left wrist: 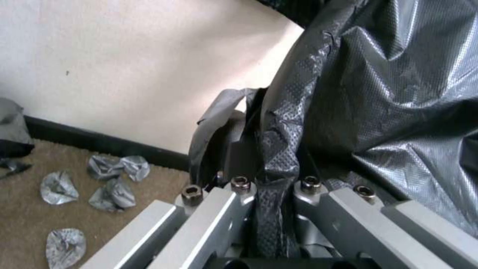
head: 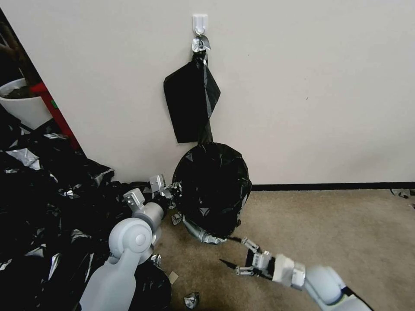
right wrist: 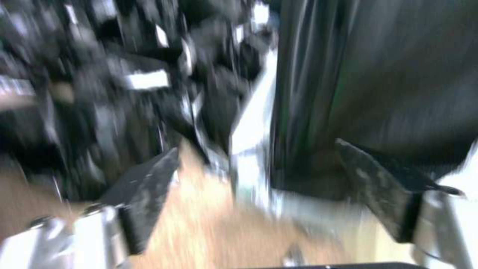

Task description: Place a trash bag onto the trash bin.

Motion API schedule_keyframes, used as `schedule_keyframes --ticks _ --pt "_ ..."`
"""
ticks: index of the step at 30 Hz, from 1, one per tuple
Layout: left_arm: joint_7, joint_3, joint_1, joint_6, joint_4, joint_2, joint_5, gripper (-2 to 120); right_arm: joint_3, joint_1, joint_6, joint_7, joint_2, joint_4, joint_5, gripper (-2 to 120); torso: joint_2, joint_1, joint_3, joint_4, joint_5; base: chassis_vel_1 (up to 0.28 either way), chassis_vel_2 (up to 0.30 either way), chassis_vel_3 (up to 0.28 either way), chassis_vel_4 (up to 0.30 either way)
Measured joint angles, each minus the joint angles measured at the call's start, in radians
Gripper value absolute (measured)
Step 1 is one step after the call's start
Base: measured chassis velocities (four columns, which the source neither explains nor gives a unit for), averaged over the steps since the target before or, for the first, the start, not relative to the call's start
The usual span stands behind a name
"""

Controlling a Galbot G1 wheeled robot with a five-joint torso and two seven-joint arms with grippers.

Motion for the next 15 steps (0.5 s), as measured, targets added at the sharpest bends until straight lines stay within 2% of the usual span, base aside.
schedule_keyframes --ticks 1,2,4,5,8,9,11,12,14,15 --pt "0.000 0.000 0.000 0.000 0.000 0.000 0.000 3 0.000 0.000 0.000 0.000 0.000 0.000 0.000 87 0.000 0.000 0.000 0.0000 0.0000 0.000 0.000 0.000 0.000" --pt "0.000 0.000 -0.001 -0.001 0.002 0.000 0.008 3 0.005 -0.002 -0.015 -0.077 -0.002 0.036 0.102 92 0.000 0.000 0.000 0.0000 0.0000 0.000 0.000 0.000 0.000" --pt "0.004 0.006 0.000 -0.020 0.013 0.002 0.037 3 -0.015 -0.002 -0.049 -0.128 -0.006 0.100 0.280 96 0.000 0.000 0.000 0.0000 -0.0002 0.000 0.000 0.000 0.000" --pt "0.004 0.006 0.000 -0.020 0.013 0.002 0.037 3 -0.015 -0.002 -0.049 -0.128 -0.006 0.100 0.280 96 0.000 0.000 0.000 0.0000 -0.0002 0.000 0.000 0.000 0.000" --pt "0.034 0.030 0.017 -0.069 0.035 -0.002 0.109 3 -0.089 0.008 -0.112 -0.051 -0.004 0.190 0.501 85 0.000 0.000 0.000 0.0003 -0.0003 0.000 0.000 0.000 0.000" --pt "0.034 0.030 0.017 -0.069 0.035 -0.002 0.109 3 -0.089 0.008 -0.112 -0.051 -0.004 0.190 0.501 85 0.000 0.000 0.000 0.0003 -0.0003 0.000 0.000 0.000 0.000" --pt "0.053 0.053 0.037 -0.110 0.052 -0.012 0.161 3 -0.154 0.017 -0.148 0.118 0.008 0.249 0.561 75 0.000 0.000 0.000 0.0001 -0.0002 0.000 0.000 0.000 0.000" --pt "0.053 0.053 0.037 -0.110 0.052 -0.012 0.161 3 -0.154 0.017 -0.148 0.118 0.008 0.249 0.561 75 0.000 0.000 0.000 0.0001 -0.0002 0.000 0.000 0.000 0.000" --pt "0.063 0.069 0.055 -0.140 0.059 -0.022 0.193 3 -0.227 0.024 -0.191 0.361 0.019 0.302 0.545 65 0.000 0.000 0.000 0.0002 -0.0003 0.000 0.000 0.000 0.000" --pt "0.067 0.075 0.065 -0.157 0.061 -0.028 0.207 3 -0.283 0.031 -0.238 0.543 0.030 0.341 0.521 60 0.000 0.000 0.000 -0.0001 -0.0004 0.000 0.000 0.000 0.000"
